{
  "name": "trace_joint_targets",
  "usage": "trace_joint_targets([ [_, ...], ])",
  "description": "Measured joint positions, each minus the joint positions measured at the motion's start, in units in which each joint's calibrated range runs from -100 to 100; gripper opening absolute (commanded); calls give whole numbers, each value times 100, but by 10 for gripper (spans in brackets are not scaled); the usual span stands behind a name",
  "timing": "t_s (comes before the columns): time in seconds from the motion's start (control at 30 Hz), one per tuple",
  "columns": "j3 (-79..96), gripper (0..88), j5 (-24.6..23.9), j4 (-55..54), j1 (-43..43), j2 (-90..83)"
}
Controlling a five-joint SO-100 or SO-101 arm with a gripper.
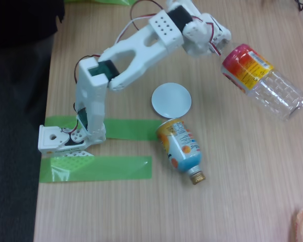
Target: Pick up the plastic bottle and stand it up on the white place
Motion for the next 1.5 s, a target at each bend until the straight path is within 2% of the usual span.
trace_joint_targets([
  [0.17,-18,110,-473,603,30,-766],
  [0.5,-27,110,-1887,1088,-97,-2786],
  [0.83,226,109,-2093,1334,-650,-4865],
  [1.17,1654,105,-2939,1334,-650,-6103],
  [1.33,1762,105,-3370,1232,-1113,-6162],
  [1.5,1762,104,-3670,476,-1591,-6229],
])
